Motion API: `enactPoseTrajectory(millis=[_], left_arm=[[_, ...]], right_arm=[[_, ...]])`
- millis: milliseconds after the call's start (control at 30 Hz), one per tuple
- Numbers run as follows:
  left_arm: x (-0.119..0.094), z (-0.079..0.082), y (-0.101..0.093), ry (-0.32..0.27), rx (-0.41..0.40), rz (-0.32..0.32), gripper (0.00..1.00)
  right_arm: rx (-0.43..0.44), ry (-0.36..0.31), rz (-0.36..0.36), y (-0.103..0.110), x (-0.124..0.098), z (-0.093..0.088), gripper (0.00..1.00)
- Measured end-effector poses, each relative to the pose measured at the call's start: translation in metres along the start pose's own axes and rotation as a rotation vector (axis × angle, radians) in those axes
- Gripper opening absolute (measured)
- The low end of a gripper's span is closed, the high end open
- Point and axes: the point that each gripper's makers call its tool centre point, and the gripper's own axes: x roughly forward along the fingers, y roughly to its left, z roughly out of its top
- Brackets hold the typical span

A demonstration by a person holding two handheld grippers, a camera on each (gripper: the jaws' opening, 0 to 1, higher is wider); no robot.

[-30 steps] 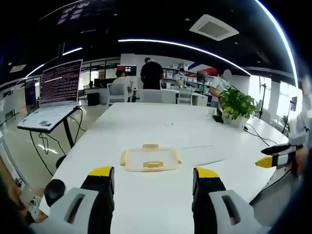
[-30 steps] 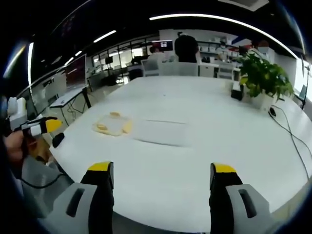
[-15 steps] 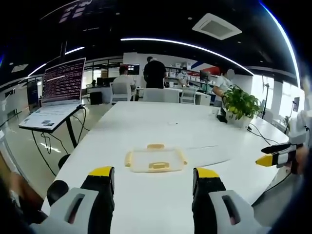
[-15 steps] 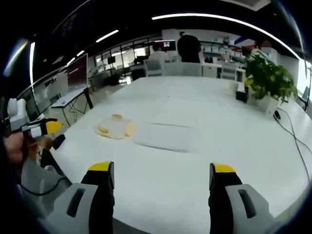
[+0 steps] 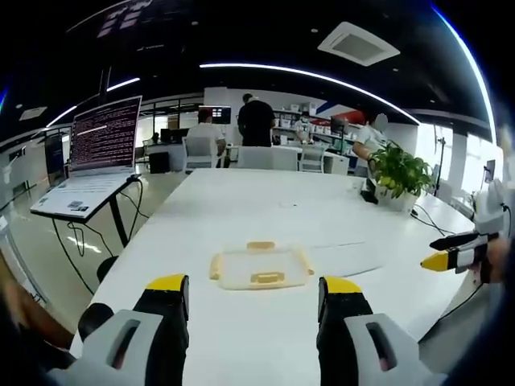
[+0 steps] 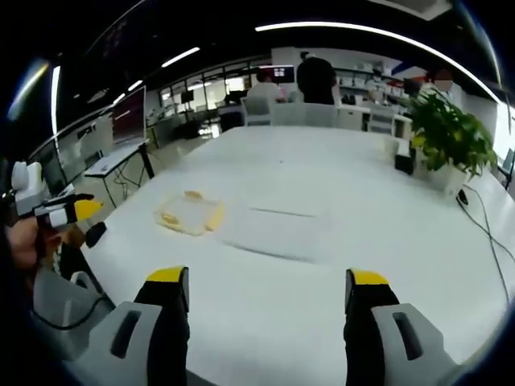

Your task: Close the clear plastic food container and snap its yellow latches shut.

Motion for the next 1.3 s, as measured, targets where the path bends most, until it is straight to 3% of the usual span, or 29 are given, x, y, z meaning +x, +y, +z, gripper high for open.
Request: enactPoseTrajectory(millis=[400, 1300], left_arm=[[0.015, 0.006, 0.009, 0.005, 0.033, -0.015, 0.60], [0.061, 0.004, 0.006, 0.075, 0.174, -0.179, 0.59]], right_arm=[[-0.038, 0.002, 0.040, 0.009, 0.021, 0.019, 0.76], [-0.117, -0.003, 0.160, 0.043, 0.076, 0.057, 0.71]])
